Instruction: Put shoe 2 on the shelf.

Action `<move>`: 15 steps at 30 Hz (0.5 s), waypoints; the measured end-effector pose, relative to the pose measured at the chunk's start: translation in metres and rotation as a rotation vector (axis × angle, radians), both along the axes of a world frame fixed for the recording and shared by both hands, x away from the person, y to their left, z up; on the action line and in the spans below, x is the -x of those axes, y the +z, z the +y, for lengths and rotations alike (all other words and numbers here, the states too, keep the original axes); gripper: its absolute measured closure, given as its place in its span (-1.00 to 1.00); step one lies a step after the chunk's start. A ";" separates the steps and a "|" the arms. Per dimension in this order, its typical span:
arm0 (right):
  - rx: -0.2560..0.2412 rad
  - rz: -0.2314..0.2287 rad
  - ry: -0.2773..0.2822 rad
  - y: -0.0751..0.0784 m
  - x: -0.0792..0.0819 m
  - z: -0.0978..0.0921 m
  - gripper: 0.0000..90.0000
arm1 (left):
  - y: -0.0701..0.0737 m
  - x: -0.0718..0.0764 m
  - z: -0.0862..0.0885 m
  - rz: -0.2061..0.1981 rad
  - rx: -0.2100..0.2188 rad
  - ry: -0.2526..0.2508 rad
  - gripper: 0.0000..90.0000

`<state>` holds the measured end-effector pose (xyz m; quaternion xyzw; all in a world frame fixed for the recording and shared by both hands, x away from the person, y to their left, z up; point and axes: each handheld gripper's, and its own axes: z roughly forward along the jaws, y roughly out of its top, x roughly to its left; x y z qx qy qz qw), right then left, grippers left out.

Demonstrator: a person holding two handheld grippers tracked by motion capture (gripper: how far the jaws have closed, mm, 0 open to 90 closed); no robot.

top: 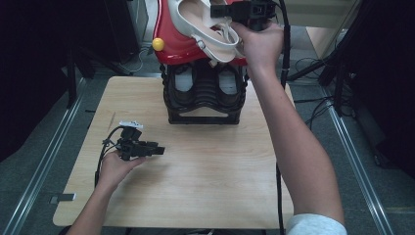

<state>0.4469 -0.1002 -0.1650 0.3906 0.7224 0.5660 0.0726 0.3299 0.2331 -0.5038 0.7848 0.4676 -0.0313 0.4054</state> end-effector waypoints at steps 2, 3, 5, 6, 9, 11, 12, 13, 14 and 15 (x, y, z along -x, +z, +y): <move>-0.046 0.009 -0.020 0.001 -0.005 0.000 0.92 | 0.000 -0.001 -0.002 -0.004 0.004 -0.008 0.12; -0.056 0.011 -0.025 0.001 -0.007 0.000 0.92 | 0.000 -0.002 -0.003 -0.003 0.009 -0.012 0.12; -0.082 0.017 -0.043 0.001 -0.011 0.002 0.92 | 0.000 -0.003 -0.005 -0.001 0.003 -0.019 0.12; -0.098 0.021 -0.055 0.001 -0.013 0.002 0.92 | 0.000 -0.004 -0.006 0.003 0.001 -0.023 0.12; -0.126 0.028 -0.082 0.002 -0.019 0.005 0.92 | 0.002 -0.005 -0.007 -0.004 0.006 -0.029 0.12; -0.146 0.033 -0.097 0.003 -0.023 0.006 0.92 | 0.002 -0.006 -0.006 -0.006 0.007 -0.028 0.12; -0.149 0.037 -0.099 0.003 -0.026 0.007 0.92 | 0.002 -0.006 -0.006 -0.005 0.012 -0.025 0.12; -0.154 0.039 -0.111 0.004 -0.028 0.008 0.92 | 0.001 -0.007 -0.006 -0.002 0.011 -0.024 0.12; -0.157 0.039 -0.123 0.004 -0.031 0.009 0.92 | 0.001 -0.008 -0.005 -0.001 0.010 -0.022 0.12; -0.162 0.044 -0.135 0.004 -0.033 0.010 0.92 | 0.001 -0.008 -0.005 0.001 0.015 -0.022 0.12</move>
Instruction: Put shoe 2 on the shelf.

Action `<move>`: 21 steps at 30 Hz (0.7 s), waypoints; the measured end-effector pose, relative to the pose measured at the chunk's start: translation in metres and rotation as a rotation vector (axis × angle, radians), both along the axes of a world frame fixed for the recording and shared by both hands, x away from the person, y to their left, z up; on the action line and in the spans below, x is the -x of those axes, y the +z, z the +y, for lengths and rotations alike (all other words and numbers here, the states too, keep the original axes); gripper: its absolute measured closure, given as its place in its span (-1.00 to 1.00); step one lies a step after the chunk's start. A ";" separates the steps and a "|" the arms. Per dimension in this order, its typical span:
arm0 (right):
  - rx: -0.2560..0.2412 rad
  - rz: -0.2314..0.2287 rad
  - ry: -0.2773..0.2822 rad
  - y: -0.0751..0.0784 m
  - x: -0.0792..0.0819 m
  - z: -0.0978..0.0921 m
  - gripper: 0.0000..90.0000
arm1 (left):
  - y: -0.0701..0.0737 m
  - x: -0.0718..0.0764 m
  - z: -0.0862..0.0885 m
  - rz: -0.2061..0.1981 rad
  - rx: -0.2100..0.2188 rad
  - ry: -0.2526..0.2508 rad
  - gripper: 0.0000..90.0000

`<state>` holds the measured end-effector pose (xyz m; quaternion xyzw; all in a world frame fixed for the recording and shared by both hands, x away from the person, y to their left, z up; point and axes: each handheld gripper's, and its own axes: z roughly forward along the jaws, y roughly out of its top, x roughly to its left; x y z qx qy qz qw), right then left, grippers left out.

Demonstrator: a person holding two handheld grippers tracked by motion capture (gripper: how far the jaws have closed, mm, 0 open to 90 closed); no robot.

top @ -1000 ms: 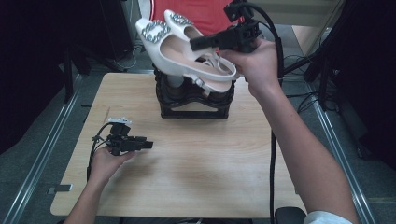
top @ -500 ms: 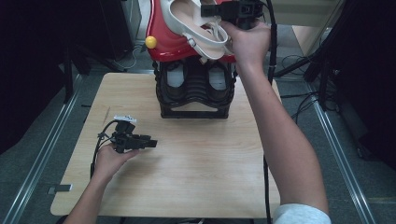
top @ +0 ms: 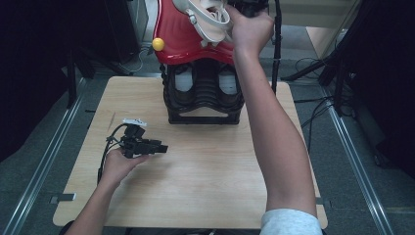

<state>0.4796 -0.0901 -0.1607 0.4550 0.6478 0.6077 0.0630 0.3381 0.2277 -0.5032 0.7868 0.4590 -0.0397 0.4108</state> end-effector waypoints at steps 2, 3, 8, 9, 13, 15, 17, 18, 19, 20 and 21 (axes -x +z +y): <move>-0.012 0.005 -0.021 -0.001 -0.005 0.002 0.92 | 0.000 -0.001 0.000 -0.002 0.003 -0.002 0.12; -0.018 0.009 -0.030 -0.001 -0.006 0.002 0.92 | 0.001 -0.001 0.000 -0.006 0.004 -0.001 0.12; -0.019 -0.004 -0.110 -0.002 -0.015 0.001 0.92 | 0.001 -0.001 0.000 -0.010 0.007 -0.007 0.12; -0.015 -0.001 -0.124 -0.003 -0.016 0.001 0.92 | 0.001 -0.001 0.000 -0.008 0.007 -0.006 0.12; -0.025 0.029 -0.169 -0.009 -0.023 0.002 0.92 | 0.001 -0.002 -0.001 -0.006 0.007 -0.011 0.12; -0.047 0.040 -0.161 -0.013 -0.027 0.005 0.92 | 0.001 -0.002 0.000 -0.008 0.011 -0.006 0.12; -0.039 0.045 -0.162 -0.014 -0.028 0.011 0.92 | 0.001 -0.002 0.001 -0.004 0.013 -0.008 0.12; -0.034 0.046 -0.170 -0.015 -0.027 0.013 0.92 | 0.001 -0.002 0.001 -0.004 0.012 -0.006 0.12; -0.026 0.044 -0.172 -0.016 -0.028 0.015 0.92 | 0.001 -0.002 0.000 -0.007 0.014 -0.006 0.12; -0.031 0.058 -0.174 -0.017 -0.029 0.019 0.92 | 0.001 -0.002 0.000 -0.009 0.014 -0.006 0.12; -0.028 0.062 -0.177 -0.018 -0.029 0.020 0.92 | 0.002 -0.002 0.000 -0.012 0.011 -0.009 0.12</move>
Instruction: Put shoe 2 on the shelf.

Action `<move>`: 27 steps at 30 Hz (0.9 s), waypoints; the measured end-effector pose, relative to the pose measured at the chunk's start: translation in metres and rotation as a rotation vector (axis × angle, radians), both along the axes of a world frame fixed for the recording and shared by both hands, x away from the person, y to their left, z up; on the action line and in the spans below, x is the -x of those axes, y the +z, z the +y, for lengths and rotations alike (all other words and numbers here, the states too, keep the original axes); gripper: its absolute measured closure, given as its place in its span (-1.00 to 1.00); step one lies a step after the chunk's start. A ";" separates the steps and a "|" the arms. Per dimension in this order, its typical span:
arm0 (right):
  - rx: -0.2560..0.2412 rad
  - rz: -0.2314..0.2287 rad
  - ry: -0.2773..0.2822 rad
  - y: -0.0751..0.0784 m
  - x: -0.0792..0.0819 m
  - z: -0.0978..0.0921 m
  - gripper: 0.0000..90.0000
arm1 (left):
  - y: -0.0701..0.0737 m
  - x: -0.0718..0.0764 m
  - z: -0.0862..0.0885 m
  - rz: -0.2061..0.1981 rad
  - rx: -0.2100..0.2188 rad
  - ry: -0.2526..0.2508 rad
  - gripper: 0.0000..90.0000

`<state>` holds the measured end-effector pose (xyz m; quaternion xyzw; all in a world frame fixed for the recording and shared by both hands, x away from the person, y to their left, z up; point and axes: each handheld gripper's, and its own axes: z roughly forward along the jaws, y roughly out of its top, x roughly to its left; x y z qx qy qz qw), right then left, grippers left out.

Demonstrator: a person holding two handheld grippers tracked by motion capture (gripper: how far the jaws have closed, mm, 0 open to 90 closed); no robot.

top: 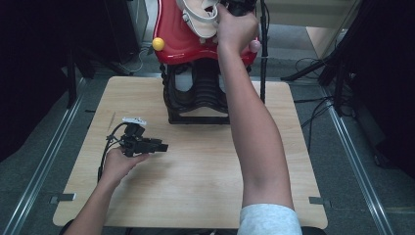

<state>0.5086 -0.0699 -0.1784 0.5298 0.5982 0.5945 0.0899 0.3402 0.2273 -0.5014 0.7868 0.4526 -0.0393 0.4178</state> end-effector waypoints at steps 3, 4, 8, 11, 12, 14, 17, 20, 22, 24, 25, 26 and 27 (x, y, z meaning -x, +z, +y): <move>-0.013 0.022 -0.010 -0.004 -0.001 0.005 0.92 | 0.000 0.000 0.000 -0.001 0.000 -0.004 0.12; -0.013 0.028 -0.013 -0.006 -0.002 0.007 0.92 | 0.000 0.000 0.000 0.000 0.000 -0.004 0.12; 0.011 0.019 -0.028 -0.008 -0.001 0.014 0.92 | 0.000 -0.001 0.000 0.005 0.006 -0.005 0.12; 0.024 0.014 -0.035 -0.008 0.000 0.017 0.91 | 0.001 -0.001 -0.001 0.003 0.006 -0.007 0.12; 0.029 0.008 -0.037 -0.008 0.000 0.017 0.88 | 0.001 -0.002 -0.002 0.004 0.006 -0.010 0.12; 0.024 -0.015 -0.029 -0.008 0.000 0.016 0.86 | 0.001 -0.002 -0.002 0.001 0.008 -0.012 0.12; 0.055 -0.045 -0.018 -0.005 0.001 0.015 0.85 | 0.000 -0.002 -0.002 0.005 0.000 -0.019 0.12; 0.072 -0.055 -0.009 -0.003 0.002 0.014 0.83 | 0.000 -0.002 -0.002 0.005 0.001 -0.017 0.12; 0.076 -0.059 -0.002 -0.001 0.003 0.012 0.81 | 0.000 -0.002 -0.003 0.006 0.005 -0.012 0.12; 0.076 -0.065 0.009 0.001 0.004 0.010 0.77 | 0.000 -0.003 -0.003 0.006 0.001 -0.015 0.12; 0.079 -0.071 0.014 0.002 0.005 0.009 0.75 | -0.001 -0.003 -0.003 0.005 0.000 -0.015 0.12; 0.080 -0.084 0.015 0.003 0.006 0.007 0.73 | -0.001 -0.002 -0.004 0.005 0.000 -0.012 0.12; 0.076 -0.084 0.018 0.004 0.008 0.007 0.69 | -0.001 -0.002 -0.004 0.007 -0.001 -0.019 0.12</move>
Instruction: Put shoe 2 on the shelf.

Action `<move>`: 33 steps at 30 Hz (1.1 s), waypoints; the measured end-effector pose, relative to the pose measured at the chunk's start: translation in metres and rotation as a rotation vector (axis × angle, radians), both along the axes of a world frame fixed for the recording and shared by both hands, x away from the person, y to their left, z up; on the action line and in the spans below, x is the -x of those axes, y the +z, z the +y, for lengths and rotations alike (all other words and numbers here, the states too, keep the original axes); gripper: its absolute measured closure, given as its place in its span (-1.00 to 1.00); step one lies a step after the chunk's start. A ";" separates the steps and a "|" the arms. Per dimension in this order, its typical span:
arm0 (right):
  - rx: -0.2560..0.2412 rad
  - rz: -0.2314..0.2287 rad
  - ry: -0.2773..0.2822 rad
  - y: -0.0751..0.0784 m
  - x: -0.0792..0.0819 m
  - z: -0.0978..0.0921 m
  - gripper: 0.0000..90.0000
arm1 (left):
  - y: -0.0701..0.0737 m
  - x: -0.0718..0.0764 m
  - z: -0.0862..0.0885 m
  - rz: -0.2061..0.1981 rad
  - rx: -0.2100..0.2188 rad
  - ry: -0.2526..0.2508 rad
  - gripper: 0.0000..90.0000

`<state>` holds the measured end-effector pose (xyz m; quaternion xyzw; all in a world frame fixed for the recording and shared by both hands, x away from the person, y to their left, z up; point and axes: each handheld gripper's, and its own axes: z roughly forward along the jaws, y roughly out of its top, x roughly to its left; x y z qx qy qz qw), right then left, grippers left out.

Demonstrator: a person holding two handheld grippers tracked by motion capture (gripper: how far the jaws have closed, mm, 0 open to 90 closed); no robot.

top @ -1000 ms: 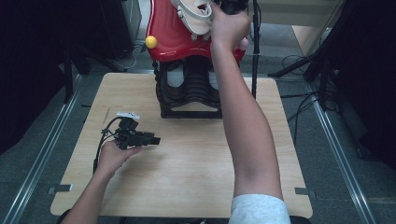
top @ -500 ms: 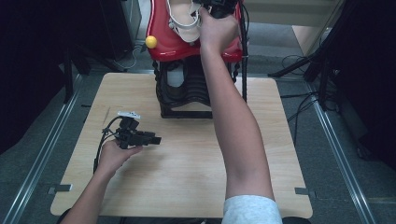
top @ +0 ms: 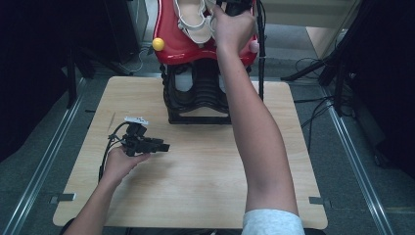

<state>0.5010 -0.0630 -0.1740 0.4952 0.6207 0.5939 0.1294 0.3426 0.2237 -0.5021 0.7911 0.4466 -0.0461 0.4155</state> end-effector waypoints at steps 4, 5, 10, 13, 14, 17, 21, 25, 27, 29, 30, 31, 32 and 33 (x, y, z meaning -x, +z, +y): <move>0.022 -0.003 0.047 0.004 0.005 -0.001 0.63 | 0.000 0.000 -0.001 0.000 0.001 -0.003 0.12; 0.026 -0.006 0.050 0.005 0.006 -0.002 0.62 | 0.000 0.000 -0.002 -0.001 0.000 -0.005 0.12; 0.028 0.001 0.057 0.010 0.008 -0.012 0.54 | 0.000 0.001 -0.002 -0.002 0.001 -0.007 0.12; 0.029 0.001 0.066 0.012 0.009 -0.019 0.49 | -0.001 0.000 -0.002 0.001 -0.004 -0.003 0.12; 0.028 0.007 0.074 0.011 0.008 -0.021 0.46 | -0.001 0.000 -0.002 0.000 -0.004 -0.003 0.12; 0.033 0.005 0.073 0.011 0.009 -0.027 0.42 | -0.001 0.000 -0.002 0.000 -0.005 -0.004 0.12; 0.031 0.008 0.086 0.009 0.010 -0.037 0.35 | 0.000 0.000 -0.002 0.002 -0.009 -0.008 0.12; 0.051 -0.017 0.073 0.008 0.013 -0.046 0.33 | 0.000 0.000 -0.002 0.001 -0.008 -0.006 0.11; 0.049 -0.010 0.076 0.007 0.013 -0.051 0.31 | -0.001 0.000 -0.002 0.004 -0.010 -0.006 0.11; 0.048 -0.007 0.073 0.005 0.014 -0.056 0.30 | -0.001 0.000 -0.002 0.003 -0.008 -0.007 0.11; 0.048 -0.007 0.067 0.005 0.014 -0.059 0.30 | -0.001 0.000 -0.002 0.002 -0.009 -0.007 0.11; 0.051 -0.008 0.064 0.004 0.014 -0.062 0.29 | -0.001 0.000 -0.002 0.002 -0.009 -0.006 0.11; 0.051 -0.007 0.061 0.004 0.014 -0.065 0.28 | -0.001 0.000 -0.001 0.003 -0.010 -0.005 0.11; 0.048 -0.005 0.059 0.003 0.014 -0.067 0.28 | -0.001 0.000 -0.001 0.004 -0.011 -0.006 0.11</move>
